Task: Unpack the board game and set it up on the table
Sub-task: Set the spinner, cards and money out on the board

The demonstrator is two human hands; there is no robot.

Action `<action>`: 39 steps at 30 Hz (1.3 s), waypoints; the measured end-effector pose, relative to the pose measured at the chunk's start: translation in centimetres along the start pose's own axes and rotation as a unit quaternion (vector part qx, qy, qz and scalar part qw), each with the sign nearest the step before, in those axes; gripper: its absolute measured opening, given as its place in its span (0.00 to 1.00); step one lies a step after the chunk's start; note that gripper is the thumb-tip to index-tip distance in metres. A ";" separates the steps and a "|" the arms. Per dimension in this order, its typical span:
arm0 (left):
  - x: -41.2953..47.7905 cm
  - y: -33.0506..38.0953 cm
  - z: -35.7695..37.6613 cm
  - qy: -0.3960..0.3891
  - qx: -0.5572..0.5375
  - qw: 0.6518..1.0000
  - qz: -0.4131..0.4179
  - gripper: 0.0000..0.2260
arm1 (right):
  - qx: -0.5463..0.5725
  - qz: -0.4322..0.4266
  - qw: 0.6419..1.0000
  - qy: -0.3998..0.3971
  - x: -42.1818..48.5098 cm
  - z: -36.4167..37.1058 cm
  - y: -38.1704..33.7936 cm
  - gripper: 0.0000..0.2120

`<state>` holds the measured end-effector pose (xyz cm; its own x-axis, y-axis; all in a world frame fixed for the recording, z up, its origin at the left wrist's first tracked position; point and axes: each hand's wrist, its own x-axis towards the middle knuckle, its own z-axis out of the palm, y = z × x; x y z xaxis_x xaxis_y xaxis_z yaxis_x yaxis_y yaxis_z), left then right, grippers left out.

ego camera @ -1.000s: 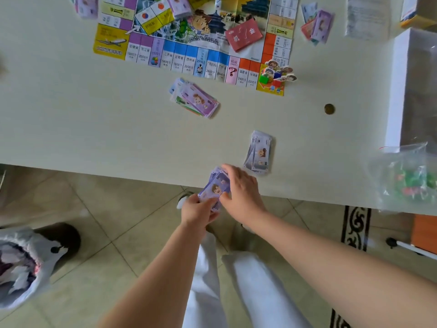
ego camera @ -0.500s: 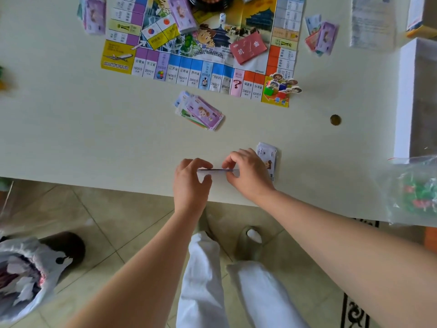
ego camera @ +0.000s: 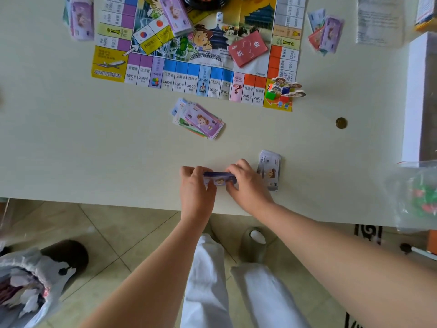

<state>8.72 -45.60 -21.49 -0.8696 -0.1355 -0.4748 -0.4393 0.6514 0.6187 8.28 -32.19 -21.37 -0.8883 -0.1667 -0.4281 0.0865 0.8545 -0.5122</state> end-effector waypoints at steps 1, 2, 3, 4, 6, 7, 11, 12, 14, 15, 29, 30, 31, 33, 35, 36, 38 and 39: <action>0.1 0.2 -0.1 -0.001 0.000 1.000 -0.002 0.11 | 0.003 0.003 1.000 0.002 0.1 -0.1 0.1 0.04; 0.3 0.3 -0.3 -0.004 -0.002 1.000 -0.003 0.11 | 0.007 0.007 1.000 0.004 0.2 -0.2 0.2 0.03; 0.5 0.4 -0.5 -0.007 -0.008 1.000 -0.004 0.12 | 0.012 0.012 1.000 0.006 0.3 -0.4 0.3 0.03; 0.6 0.6 -0.8 -0.006 -0.018 1.000 -0.007 0.12 | 0.025 0.017 1.000 0.007 0.5 -0.6 0.4 0.02; 0.9 0.9 -1.4 0.011 -0.053 0.998 -0.027 0.13 | 0.074 0.049 0.996 0.017 1.0 -1.2 0.2 0.02; 0.9 1.1 -1.8 0.021 -0.085 0.995 -0.047 0.13 | 0.113 0.085 0.990 0.017 1.3 -1.5 0.0 0.03; 1.2 2.7 -3.4 -0.071 -0.309 0.938 -0.142 0.10 | 0.379 0.239 0.890 -0.078 2.2 -3.6 -2.5 0.04; 1.3 3.3 -3.9 -0.113 -0.362 0.912 -0.155 0.10 | 0.437 0.247 0.859 -0.104 2.3 -4.2 -3.4 0.03; 1.3 4.4 -4.7 -0.152 -0.469 0.849 -0.187 0.09 | 0.498 0.239 0.820 -0.153 2.4 -5.0 -4.9 0.06; 1.4 5.0 -5.1 -0.152 -0.506 0.825 -0.199 0.09 | 0.502 0.235 0.815 -0.169 2.5 -5.4 -5.6 0.07; 4.6 6.5 -9.1 -0.108 -0.591 0.762 -0.242 0.10 | 0.425 0.237 0.872 -0.048 5.3 -6.6 -8.3 0.10; 4.9 6.4 -9.1 -0.106 -0.594 0.759 -0.244 0.10 | 0.419 0.236 0.876 -0.044 5.7 -6.6 -8.2 0.08; 5.1 6.4 -9.1 -0.103 -0.594 0.759 -0.247 0.10 | 0.416 0.233 0.878 -0.041 5.9 -6.7 -8.1 0.06; 5.6 6.3 -9.0 -0.097 -0.588 0.762 -0.254 0.09 | 0.418 0.230 0.878 -0.036 6.6 -6.9 -7.7 0.04; 6.0 6.3 -9.0 -0.095 -0.587 0.761 -0.259 0.07 | 0.415 0.231 0.880 -0.032 7.3 -7.0 -7.4 0.04; 6.2 6.3 -9.0 -0.096 -0.587 0.760 -0.262 0.07 | 0.407 0.233 0.883 -0.027 7.7 -7.1 -7.2 0.04; 6.8 6.3 -9.0 -0.092 -0.584 0.759 -0.271 0.08 | 0.384 0.233 0.893 -0.016 8.5 -6.9 -6.7 0.06; 7.0 6.4 -8.9 -0.085 -0.582 0.760 -0.277 0.08 | 0.372 0.231 0.899 -0.013 8.8 -6.8 -6.5 0.07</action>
<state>-2.21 -49.04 -15.30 -0.4813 0.0141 -0.8765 -0.7141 -0.5862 0.3827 -3.19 -35.88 -16.78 -0.6702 0.1025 -0.7351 0.7297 0.2720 -0.6274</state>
